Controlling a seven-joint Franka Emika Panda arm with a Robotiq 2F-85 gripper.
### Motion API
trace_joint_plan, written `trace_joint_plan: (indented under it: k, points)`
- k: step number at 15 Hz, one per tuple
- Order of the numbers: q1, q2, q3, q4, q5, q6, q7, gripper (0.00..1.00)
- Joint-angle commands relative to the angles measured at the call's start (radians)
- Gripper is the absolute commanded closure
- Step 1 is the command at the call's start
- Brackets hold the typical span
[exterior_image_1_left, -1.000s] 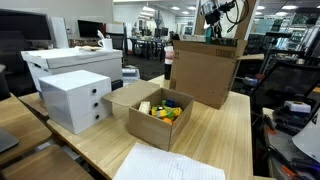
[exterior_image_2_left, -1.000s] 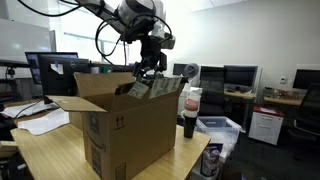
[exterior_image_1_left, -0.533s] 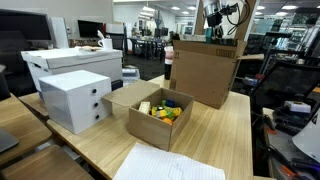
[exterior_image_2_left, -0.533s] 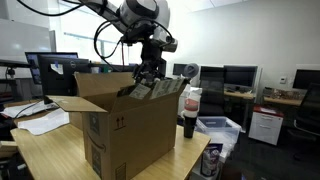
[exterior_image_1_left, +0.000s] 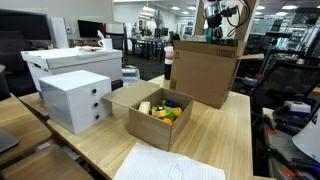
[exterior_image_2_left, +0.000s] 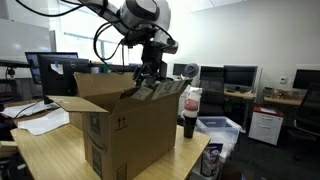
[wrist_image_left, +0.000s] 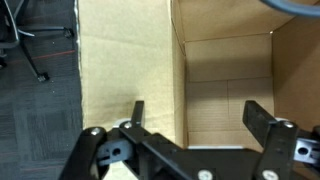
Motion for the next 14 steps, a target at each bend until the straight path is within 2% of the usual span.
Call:
trace_joint_plan:
  k: [1,14]
  points:
    - [-0.004,-0.015,0.000,-0.017,-0.001,0.033,-0.031,0.00]
    - [0.003,-0.040,-0.001,0.022,-0.027,0.067,-0.019,0.00]
